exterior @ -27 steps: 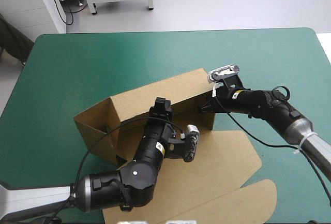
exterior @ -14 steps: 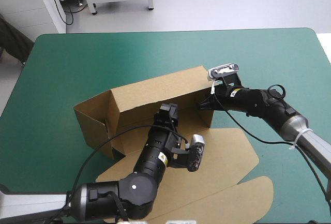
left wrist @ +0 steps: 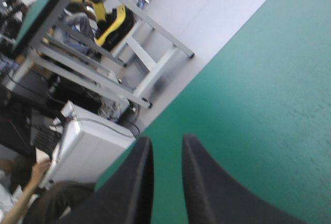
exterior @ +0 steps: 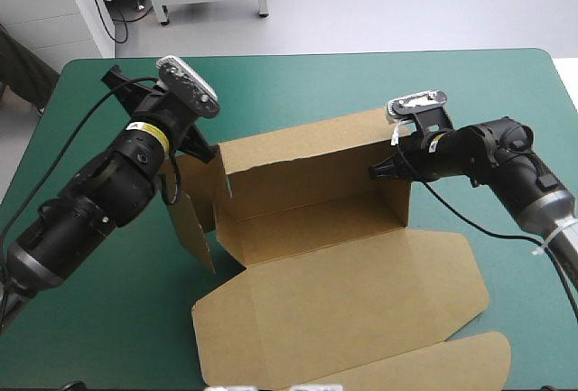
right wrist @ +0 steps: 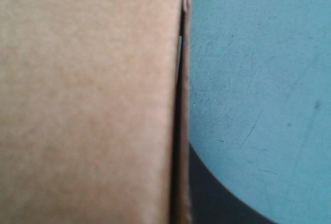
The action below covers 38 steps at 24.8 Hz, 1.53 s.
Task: Fold the box
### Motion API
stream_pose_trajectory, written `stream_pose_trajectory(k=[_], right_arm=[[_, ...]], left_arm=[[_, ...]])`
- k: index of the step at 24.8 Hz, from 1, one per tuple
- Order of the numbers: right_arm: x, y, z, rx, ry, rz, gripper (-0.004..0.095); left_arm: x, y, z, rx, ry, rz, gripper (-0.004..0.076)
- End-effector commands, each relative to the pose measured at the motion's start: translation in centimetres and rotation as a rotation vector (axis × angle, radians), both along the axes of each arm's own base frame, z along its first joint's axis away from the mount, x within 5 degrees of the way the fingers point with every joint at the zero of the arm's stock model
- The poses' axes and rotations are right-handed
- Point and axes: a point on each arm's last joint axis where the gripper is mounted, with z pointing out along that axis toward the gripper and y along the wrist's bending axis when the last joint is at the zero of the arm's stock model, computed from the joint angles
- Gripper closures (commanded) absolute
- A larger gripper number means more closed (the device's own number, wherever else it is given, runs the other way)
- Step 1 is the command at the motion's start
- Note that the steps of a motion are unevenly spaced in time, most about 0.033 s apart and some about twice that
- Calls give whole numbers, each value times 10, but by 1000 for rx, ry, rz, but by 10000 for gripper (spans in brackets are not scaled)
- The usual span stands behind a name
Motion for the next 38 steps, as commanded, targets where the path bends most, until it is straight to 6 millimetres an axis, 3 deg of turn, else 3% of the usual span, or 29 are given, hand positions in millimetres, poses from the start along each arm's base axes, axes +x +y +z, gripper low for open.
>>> stream_pose_trajectory(k=[1, 8, 13, 20, 24, 29, 36, 38], right_arm=[[-1, -9, 38, 22, -120, -33, 917], [31, -26, 27, -35, 10, -102, 923], [69, -33, 6, -85, 120, -103, 923], [122, -24, -24, -118, 169, -71, 925], [154, -18, -61, -131, 229, -70, 928], [155, -18, -94, -178, 396, -42, 926], [154, -18, -95, -204, 397, 9, 926], [153, -16, -90, -211, 394, 62, 880]], left_arm=[[3, 20, 14, -129, -14, 3, 678], [11, 42, -2, -284, 120, 53, 712], [-1, 46, -28, -297, 151, 37, 712], [-44, 57, -64, -410, 176, 3, 717], [-82, 69, -83, -487, 171, -9, 717], [-119, 80, -91, -606, 144, -29, 717], [-152, 91, -96, -648, 162, -33, 717], [-156, 93, -94, -653, 143, -41, 717]])
